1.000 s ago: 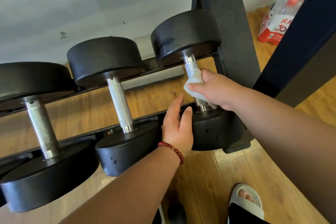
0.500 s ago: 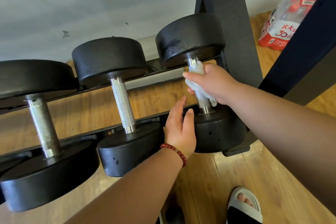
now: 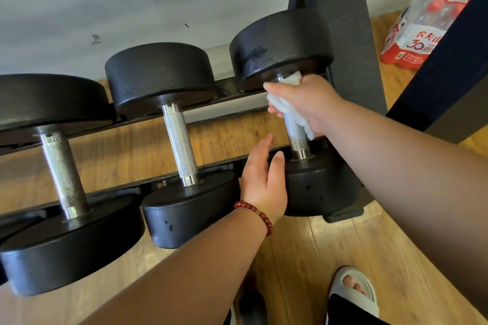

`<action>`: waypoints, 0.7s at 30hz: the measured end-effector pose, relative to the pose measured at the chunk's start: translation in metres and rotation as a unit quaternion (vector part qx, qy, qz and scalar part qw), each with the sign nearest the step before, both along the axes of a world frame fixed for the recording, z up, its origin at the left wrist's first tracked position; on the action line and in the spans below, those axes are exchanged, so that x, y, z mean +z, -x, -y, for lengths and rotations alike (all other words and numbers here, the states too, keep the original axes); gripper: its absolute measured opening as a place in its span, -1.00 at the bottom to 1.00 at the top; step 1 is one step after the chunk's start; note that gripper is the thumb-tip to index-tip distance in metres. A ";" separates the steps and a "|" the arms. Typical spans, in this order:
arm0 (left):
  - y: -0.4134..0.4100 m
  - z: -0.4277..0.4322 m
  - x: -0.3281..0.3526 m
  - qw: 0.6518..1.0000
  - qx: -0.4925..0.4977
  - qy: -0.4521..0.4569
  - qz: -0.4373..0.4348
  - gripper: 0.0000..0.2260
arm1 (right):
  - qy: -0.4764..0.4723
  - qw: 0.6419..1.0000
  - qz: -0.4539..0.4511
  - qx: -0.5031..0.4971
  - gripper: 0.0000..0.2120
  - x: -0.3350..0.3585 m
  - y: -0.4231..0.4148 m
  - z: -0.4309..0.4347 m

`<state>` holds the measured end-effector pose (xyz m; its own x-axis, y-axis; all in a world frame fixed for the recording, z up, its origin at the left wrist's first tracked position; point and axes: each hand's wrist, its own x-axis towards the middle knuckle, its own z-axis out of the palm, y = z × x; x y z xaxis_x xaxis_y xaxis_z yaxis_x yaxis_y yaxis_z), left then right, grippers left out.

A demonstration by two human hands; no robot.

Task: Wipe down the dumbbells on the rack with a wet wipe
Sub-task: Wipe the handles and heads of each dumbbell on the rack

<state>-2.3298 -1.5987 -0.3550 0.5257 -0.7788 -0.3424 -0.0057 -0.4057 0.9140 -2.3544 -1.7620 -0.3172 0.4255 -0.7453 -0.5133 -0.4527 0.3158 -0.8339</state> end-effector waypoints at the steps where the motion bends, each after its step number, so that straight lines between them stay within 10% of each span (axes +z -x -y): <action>1: 0.000 0.000 0.000 1.000 0.000 -0.001 0.000 -0.46 | -0.010 1.000 0.008 -0.005 -0.60 0.000 0.000 -0.001; 6: 0.000 0.001 0.001 1.000 0.001 0.011 0.005 -0.55 | -0.037 0.986 -0.102 0.126 -0.57 -0.003 0.021 -0.009; 13: 0.000 0.000 0.000 1.000 -0.001 0.007 -0.002 -0.45 | -0.018 0.999 0.014 -0.022 -0.63 0.005 -0.009 0.003; 21: 0.000 0.002 -0.004 1.000 0.004 0.016 0.014 -0.44 | -0.045 0.993 -0.085 0.075 -0.52 -0.010 0.018 -0.010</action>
